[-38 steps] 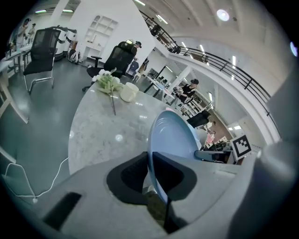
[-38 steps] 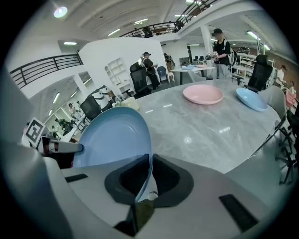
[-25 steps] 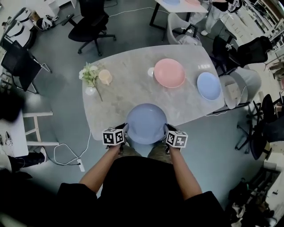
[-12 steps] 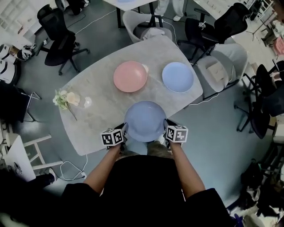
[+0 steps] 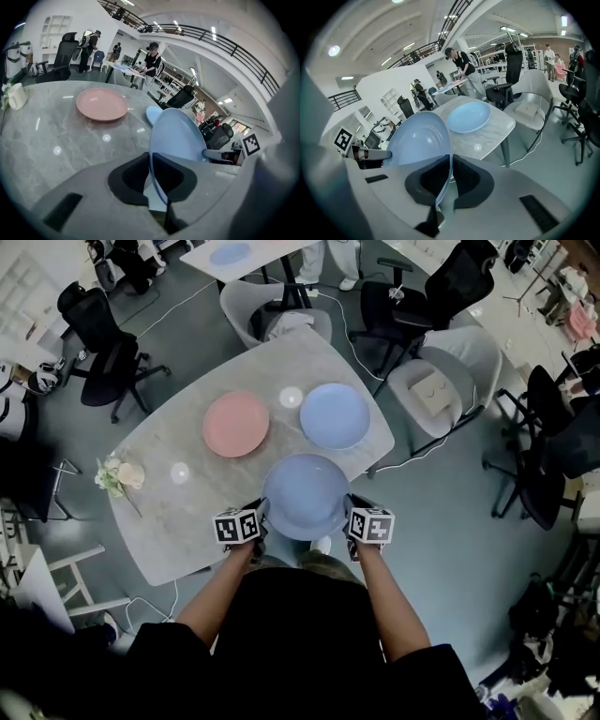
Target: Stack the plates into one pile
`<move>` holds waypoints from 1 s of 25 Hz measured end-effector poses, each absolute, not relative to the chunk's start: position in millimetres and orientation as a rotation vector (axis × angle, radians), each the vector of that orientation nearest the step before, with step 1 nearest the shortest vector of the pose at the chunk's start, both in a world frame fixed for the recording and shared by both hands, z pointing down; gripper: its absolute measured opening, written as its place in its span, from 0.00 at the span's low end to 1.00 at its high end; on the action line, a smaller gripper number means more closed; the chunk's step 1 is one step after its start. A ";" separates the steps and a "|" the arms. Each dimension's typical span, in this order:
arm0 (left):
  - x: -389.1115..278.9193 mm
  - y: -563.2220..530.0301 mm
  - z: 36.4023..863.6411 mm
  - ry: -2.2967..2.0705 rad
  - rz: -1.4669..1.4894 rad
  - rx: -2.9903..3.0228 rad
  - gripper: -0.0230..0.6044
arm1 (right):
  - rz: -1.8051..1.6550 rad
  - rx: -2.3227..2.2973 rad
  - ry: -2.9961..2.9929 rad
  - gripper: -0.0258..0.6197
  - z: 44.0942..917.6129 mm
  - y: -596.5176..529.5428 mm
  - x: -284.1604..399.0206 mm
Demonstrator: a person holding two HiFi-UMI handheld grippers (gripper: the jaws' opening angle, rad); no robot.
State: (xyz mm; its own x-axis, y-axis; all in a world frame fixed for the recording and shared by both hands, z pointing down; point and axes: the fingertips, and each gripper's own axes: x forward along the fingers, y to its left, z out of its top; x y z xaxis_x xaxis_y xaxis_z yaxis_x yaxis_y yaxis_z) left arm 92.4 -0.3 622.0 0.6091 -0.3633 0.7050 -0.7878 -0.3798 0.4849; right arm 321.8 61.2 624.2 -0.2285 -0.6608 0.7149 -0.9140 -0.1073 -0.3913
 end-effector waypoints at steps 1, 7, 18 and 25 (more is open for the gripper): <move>101.1 -0.4 621.6 -0.903 0.619 1.981 0.10 | 1.252 1.754 -1.873 0.08 622.6 62.3 330.9; 144.0 -1.5 618.3 -0.849 0.616 2.012 0.10 | 1.260 1.832 -1.838 0.08 622.4 71.3 372.1; 191.1 -46.1 622.4 -0.794 0.663 2.075 0.09 | 1.307 1.904 -1.808 0.08 625.1 45.8 409.8; 232.1 -98.4 628.7 -0.781 0.661 2.073 0.09 | 1.311 1.935 -1.739 0.08 628.7 -1.7 449.1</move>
